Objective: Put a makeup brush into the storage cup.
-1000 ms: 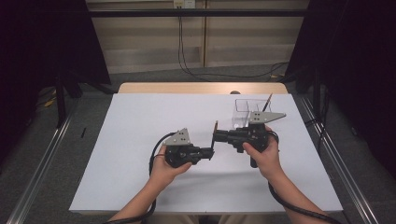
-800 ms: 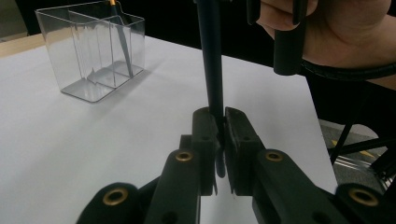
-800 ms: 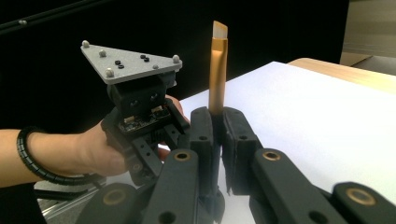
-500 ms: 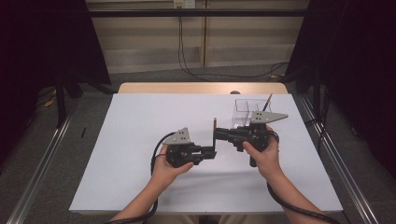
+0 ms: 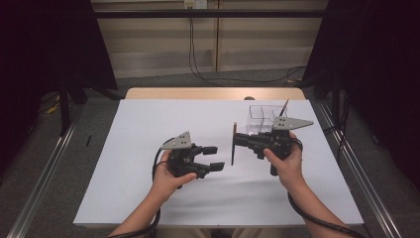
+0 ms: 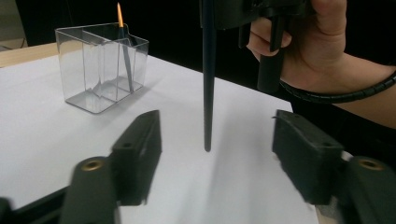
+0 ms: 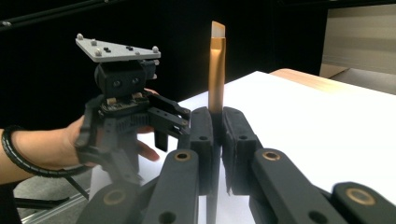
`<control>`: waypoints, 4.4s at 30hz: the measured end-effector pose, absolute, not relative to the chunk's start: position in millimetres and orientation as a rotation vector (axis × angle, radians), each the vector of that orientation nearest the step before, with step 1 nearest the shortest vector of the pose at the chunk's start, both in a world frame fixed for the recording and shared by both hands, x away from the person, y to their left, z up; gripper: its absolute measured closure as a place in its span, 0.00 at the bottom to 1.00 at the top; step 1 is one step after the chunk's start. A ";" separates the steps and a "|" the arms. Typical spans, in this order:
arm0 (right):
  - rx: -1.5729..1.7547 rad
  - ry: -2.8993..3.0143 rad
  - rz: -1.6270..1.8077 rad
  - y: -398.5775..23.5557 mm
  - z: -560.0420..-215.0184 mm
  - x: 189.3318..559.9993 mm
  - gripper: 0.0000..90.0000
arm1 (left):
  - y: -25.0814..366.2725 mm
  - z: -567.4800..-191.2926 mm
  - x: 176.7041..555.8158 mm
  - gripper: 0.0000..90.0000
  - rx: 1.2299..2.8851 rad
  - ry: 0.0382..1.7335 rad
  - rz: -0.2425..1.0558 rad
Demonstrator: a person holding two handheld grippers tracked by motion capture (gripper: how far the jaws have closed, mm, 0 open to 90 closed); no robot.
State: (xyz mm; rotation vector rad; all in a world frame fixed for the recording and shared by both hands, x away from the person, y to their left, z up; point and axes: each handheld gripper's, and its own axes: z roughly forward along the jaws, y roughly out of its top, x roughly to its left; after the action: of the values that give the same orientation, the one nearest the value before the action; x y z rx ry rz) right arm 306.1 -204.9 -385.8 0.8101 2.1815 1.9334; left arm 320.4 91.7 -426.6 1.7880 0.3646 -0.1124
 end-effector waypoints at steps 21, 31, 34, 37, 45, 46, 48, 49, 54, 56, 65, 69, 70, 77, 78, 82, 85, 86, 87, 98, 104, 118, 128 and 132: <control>0.834 2.148 1.891 -225.1 -384.9 307.4 0.93 | 138.9 -418.6 324.0 0.02 1.763 0.417 -0.042; 0.841 2.131 1.867 -233.3 -384.1 308.0 0.93 | 173.0 -417.1 320.8 0.01 1.777 0.456 0.064; 0.841 2.129 1.862 -235.1 -383.4 308.4 0.93 | 178.9 -416.1 318.8 0.01 1.778 0.442 0.073; 0.843 2.122 1.859 -237.4 -383.1 309.0 0.93 | 182.8 -416.0 317.2 0.01 1.775 0.442 0.080; 0.846 2.104 1.858 -246.1 -380.7 308.9 0.93 | 189.5 -416.9 316.7 0.01 1.768 0.461 0.075; 0.841 2.105 1.851 -247.3 -380.2 308.8 0.93 | 190.2 -416.7 316.4 0.01 1.769 0.458 0.084; 0.842 2.100 1.850 -249.7 -379.3 308.2 0.93 | 191.0 -416.4 316.2 0.01 1.767 0.456 0.083; 0.842 2.095 1.847 -251.2 -378.9 308.2 0.93 | 191.5 -416.2 316.1 0.01 1.766 0.457 0.085; 0.853 2.078 1.844 -257.8 -377.9 308.5 0.93 | 195.3 -415.9 315.8 0.01 1.773 0.451 0.088; 0.854 2.075 1.840 -259.8 -377.2 308.6 0.93 | 197.5 -416.2 316.2 0.01 1.773 0.457 0.085; 0.859 2.061 1.813 -267.8 -373.4 311.7 0.93 | 206.5 -415.3 313.4 0.01 1.759 0.470 0.098; 0.864 2.063 1.803 -269.3 -371.6 315.2 0.93 | 211.5 -415.1 312.7 0.01 1.756 0.483 0.113; 0.864 2.060 1.800 -269.6 -371.1 316.2 0.93 | 213.0 -415.8 312.7 0.01 1.756 0.482 0.113; 0.871 2.049 1.798 -272.4 -371.8 320.6 0.93 | 220.4 -417.4 310.6 0.01 1.762 0.495 0.138; 0.873 2.046 1.799 -273.1 -372.1 321.0 0.93 | 221.5 -417.2 310.0 0.01 1.762 0.501 0.146; 0.880 2.039 1.795 -275.9 -372.5 322.5 0.93 | 225.7 -418.2 307.9 0.01 1.767 0.507 0.146; 0.882 2.044 1.785 -276.8 -372.8 323.2 0.93 | 229.0 -419.2 306.1 0.01 1.767 0.510 0.158; 0.880 2.044 1.785 -277.0 -372.8 323.5 0.93 | 230.5 -419.1 305.5 0.01 1.768 0.510 0.160; 0.878 2.041 1.786 -277.4 -372.7 323.5 0.93 | 232.3 -419.2 305.2 0.01 1.767 0.512 0.161; 0.881 2.037 1.764 -281.5 -371.8 325.1 0.93 | 249.6 -425.7 301.8 0.01 1.758 0.547 0.211; 0.891 2.020 1.751 -285.3 -370.1 325.9 0.93 | 252.6 -423.5 300.0 0.01 1.756 0.549 0.230; 0.929 1.973 1.702 -293.3 -362.3 334.7 0.93 | 252.4 -424.2 299.9 0.01 1.755 0.541 0.221; 0.973 1.931 1.666 -296.6 -359.3 347.0 0.93 | 253.8 -423.9 299.0 0.01 1.754 0.534 0.222; 0.981 1.922 1.656 -298.3 -358.6 350.6 0.93 | 254.1 -424.6 298.8 0.01 1.753 0.535 0.218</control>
State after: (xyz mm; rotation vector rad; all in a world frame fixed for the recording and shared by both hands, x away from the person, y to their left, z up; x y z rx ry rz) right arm 350.6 -298.3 -358.6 0.9806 1.9219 1.6564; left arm 298.8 254.1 -424.6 1.7531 0.5351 0.2183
